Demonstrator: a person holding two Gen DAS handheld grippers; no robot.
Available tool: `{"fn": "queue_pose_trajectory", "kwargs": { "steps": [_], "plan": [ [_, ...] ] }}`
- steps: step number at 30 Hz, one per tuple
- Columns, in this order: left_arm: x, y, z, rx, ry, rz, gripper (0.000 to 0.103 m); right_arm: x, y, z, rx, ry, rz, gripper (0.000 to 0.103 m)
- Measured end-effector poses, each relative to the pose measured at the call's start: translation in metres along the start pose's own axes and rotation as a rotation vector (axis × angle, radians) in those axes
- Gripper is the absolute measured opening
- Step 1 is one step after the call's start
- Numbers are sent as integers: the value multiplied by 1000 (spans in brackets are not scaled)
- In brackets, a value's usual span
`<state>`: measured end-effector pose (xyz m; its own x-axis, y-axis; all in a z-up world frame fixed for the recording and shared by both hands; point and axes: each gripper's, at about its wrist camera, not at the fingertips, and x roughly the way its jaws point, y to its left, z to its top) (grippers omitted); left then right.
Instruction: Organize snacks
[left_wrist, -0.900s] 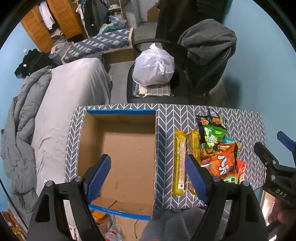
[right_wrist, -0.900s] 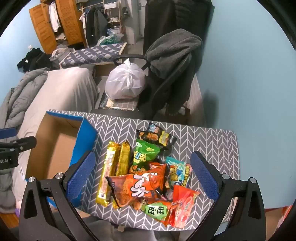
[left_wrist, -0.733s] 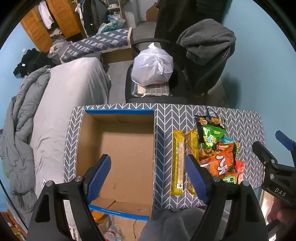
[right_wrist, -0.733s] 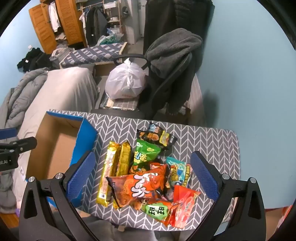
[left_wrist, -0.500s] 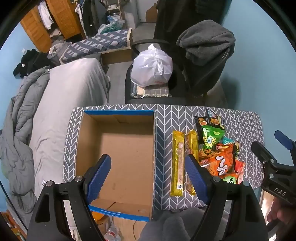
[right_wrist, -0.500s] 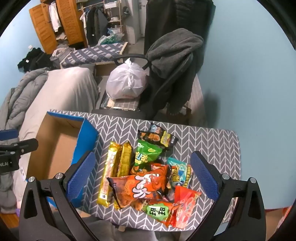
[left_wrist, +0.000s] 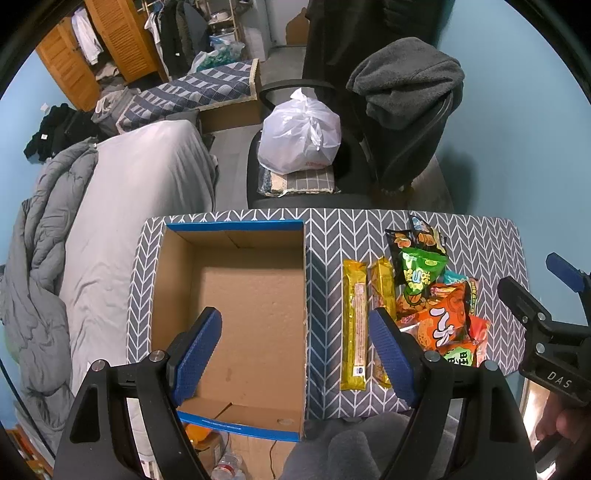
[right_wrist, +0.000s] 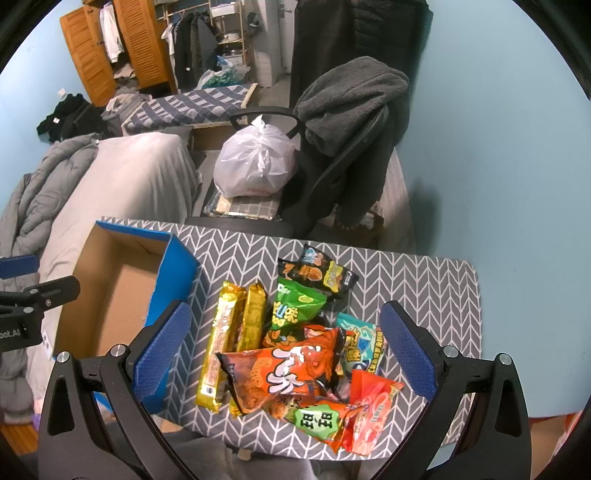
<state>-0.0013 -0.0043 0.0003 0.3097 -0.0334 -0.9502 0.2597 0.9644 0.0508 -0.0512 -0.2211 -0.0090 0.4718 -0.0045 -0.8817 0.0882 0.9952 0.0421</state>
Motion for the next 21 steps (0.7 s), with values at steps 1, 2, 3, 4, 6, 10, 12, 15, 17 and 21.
{"fn": "queue_pose_trajectory", "kwargs": {
  "steps": [1,2,3,4,6,10,12,15,17,21],
  "plan": [
    [0,0,0,-1,0,0,83,0,0,0,-1,0,1,101],
    [0,0,0,-1,0,-1,83,0,0,0,-1,0,1,101],
    [0,0,0,0,0,-1,83,0,-1,-1,0,0,0,101],
    [0,0,0,-1,0,-3,83,0,-1,-1,0,0,1,101],
    [-1,-1,-1,-2,-1,-5,83,0,-3,-2,0,1,0,101],
    [-1,-2,-4,-5,-3,-10,83,-1,-2,-2,0,2,0,101],
    [-2,-2,-5,-9,-1,-14,83,-2,1,-1,2,3,0,101],
    [-2,-2,-6,-15,1,-21,83,-2,1,-7,4,5,2,101],
    [-2,-2,-6,-16,3,-25,83,-3,-2,-8,4,5,4,101],
    [-2,-4,-6,-7,-2,-18,83,-4,-5,-11,7,7,7,101]
  ]
}}
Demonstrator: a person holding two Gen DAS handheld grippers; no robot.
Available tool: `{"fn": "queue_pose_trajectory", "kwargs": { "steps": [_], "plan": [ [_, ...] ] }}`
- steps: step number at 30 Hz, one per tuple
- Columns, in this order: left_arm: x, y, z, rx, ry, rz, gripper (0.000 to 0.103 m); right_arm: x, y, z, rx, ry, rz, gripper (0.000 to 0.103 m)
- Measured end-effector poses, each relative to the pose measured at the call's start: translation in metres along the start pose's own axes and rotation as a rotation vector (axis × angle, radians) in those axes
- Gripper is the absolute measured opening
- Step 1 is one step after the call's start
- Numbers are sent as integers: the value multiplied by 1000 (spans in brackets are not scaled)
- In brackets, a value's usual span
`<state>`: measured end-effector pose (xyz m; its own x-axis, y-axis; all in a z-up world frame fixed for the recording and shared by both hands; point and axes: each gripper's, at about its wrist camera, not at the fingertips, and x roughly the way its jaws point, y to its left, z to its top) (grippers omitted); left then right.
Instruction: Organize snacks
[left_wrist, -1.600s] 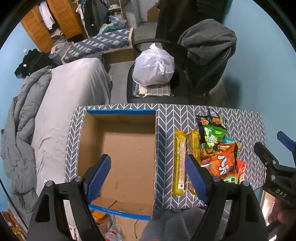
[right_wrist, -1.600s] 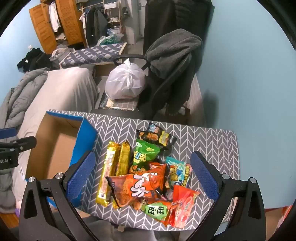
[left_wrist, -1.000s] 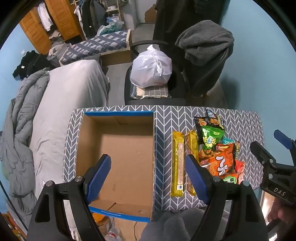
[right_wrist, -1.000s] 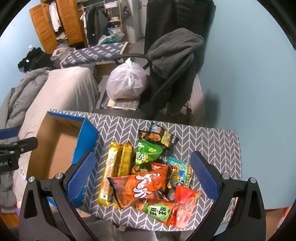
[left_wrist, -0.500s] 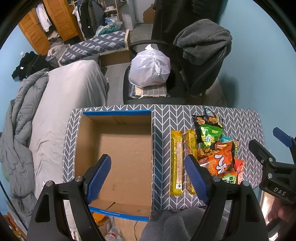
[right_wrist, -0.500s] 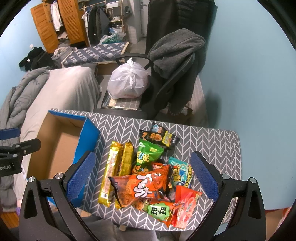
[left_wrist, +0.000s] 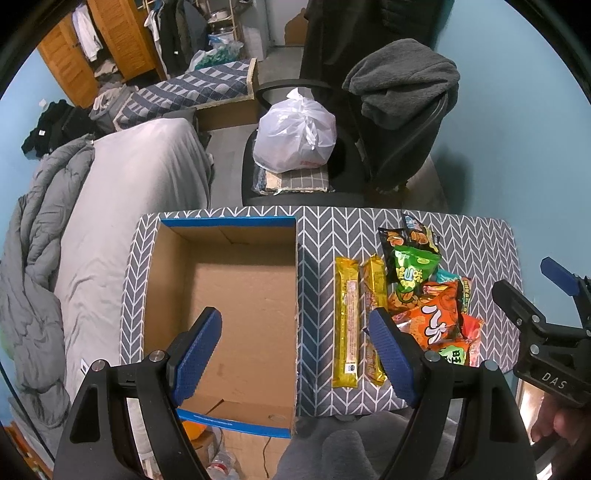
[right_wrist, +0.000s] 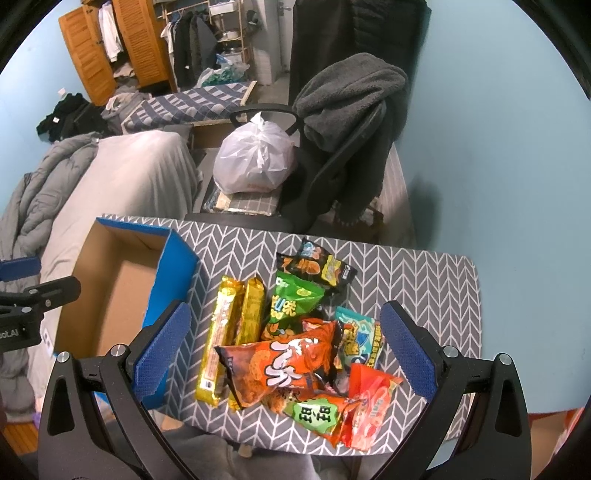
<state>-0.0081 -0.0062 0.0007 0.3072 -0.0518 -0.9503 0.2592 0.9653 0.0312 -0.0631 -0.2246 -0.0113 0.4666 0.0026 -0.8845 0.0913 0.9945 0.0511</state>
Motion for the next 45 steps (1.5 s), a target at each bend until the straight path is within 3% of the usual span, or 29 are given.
{"fn": "queue_pose_trajectory", "kwargs": {
  "steps": [45],
  "plan": [
    [-3,-11,-7,33,-1,-22,83,-1,0,-8,4,16,-1,101]
  ]
}}
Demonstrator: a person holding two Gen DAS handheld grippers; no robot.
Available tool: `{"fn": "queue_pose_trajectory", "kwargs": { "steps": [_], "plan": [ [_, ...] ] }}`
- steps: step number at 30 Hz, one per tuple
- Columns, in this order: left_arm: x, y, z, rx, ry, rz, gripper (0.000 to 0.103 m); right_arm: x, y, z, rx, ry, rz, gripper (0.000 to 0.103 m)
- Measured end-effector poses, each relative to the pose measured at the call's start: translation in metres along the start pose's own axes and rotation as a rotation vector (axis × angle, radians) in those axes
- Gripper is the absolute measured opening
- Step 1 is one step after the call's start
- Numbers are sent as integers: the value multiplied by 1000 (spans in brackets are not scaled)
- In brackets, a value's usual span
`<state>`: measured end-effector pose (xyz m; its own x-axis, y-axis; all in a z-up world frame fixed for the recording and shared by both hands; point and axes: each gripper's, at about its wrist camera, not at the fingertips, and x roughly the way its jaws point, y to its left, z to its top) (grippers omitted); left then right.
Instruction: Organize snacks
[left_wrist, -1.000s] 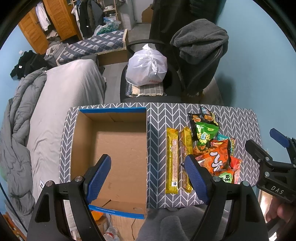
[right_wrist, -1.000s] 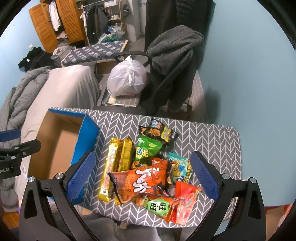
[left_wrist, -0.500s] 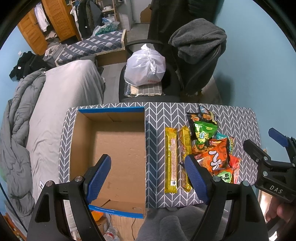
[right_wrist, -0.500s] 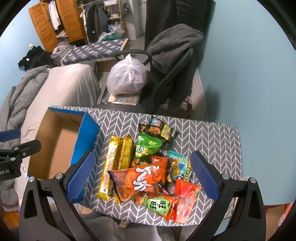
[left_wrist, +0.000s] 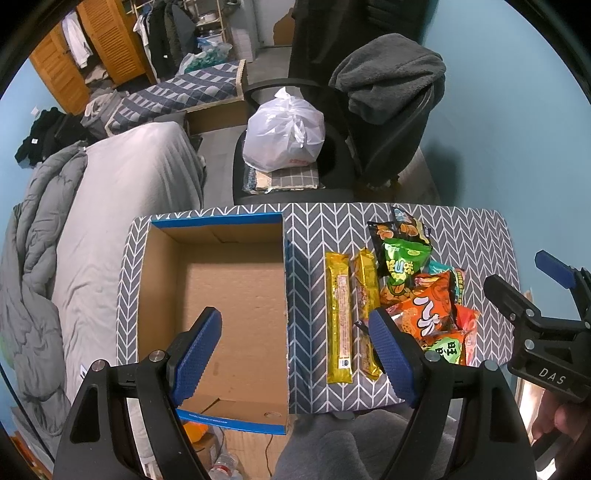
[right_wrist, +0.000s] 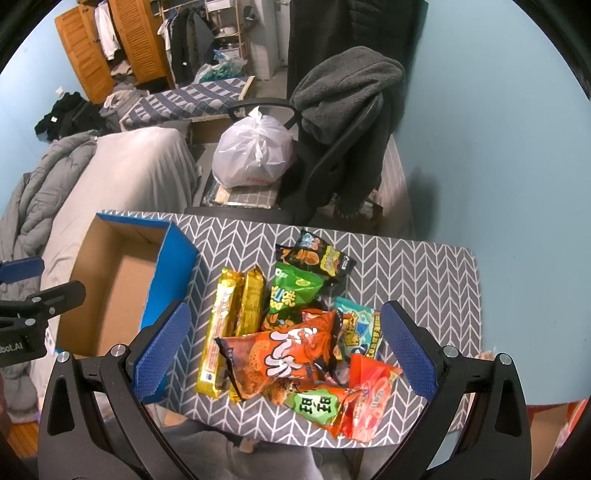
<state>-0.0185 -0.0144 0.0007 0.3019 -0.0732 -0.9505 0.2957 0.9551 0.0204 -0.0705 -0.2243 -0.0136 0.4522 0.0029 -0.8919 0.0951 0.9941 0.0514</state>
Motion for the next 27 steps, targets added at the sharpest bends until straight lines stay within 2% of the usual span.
{"fn": "queue_pose_trajectory", "kwargs": {
  "steps": [9,15,20,27],
  "plan": [
    [3,-6,3,21,0,1,83,-2,-6,-2,13,-1,-1,101],
    [23,-9,6,21,30,-2,83,2,-19,-3,31,19,-6,101],
    [49,-20,7,34,84,-11,83,12,-47,-14,67,58,-28,101],
    [80,-39,5,62,118,-5,83,26,-95,-34,150,90,-61,101]
  ]
}}
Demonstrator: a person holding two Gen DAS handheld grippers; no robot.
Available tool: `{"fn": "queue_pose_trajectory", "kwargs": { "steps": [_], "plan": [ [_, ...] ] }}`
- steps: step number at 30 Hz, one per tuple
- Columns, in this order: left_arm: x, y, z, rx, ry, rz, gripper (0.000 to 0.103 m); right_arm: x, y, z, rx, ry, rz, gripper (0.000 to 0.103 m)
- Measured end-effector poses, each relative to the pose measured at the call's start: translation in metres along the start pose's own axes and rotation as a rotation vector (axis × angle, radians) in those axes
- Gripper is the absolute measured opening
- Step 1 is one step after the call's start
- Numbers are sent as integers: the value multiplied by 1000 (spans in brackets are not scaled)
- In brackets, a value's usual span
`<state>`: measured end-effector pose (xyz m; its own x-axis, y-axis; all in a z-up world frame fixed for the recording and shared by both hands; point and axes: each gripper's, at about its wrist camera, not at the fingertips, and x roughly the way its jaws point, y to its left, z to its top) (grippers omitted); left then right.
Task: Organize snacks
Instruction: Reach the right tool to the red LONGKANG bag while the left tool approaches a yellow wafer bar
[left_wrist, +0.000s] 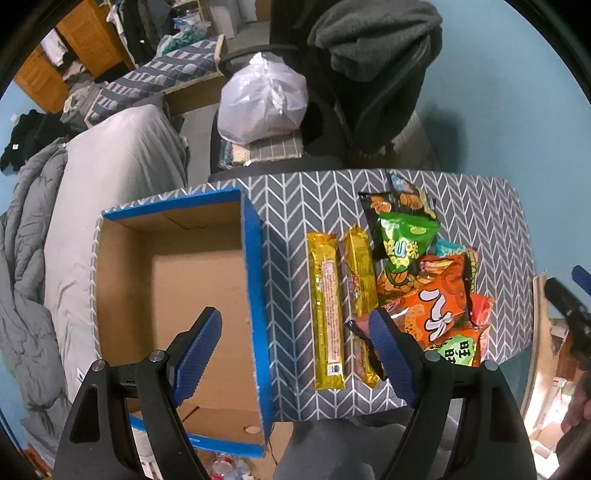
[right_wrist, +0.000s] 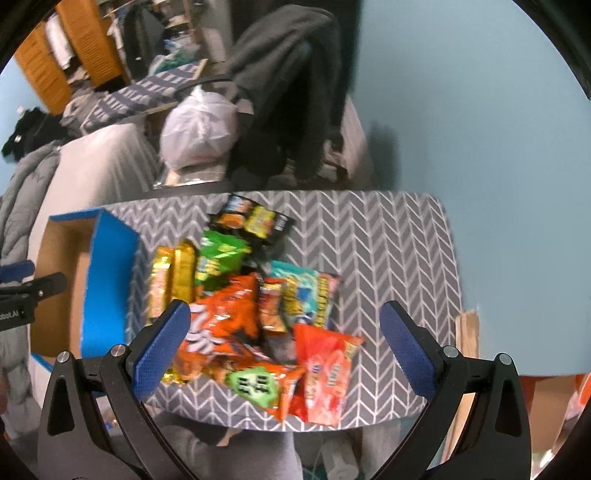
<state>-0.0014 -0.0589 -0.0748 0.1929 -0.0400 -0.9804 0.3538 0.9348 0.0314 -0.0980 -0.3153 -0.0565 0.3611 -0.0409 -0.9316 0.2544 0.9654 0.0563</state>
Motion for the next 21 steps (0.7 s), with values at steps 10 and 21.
{"fn": "queue_pose_trajectory", "kwargs": {
  "steps": [10,21],
  "plan": [
    [35,-24,5,48,48,0,83,31,-57,-24,111,61,-50,101],
    [71,-41,4,91,80,21,83,99,-74,-68,143,183,-19,101]
  ]
}}
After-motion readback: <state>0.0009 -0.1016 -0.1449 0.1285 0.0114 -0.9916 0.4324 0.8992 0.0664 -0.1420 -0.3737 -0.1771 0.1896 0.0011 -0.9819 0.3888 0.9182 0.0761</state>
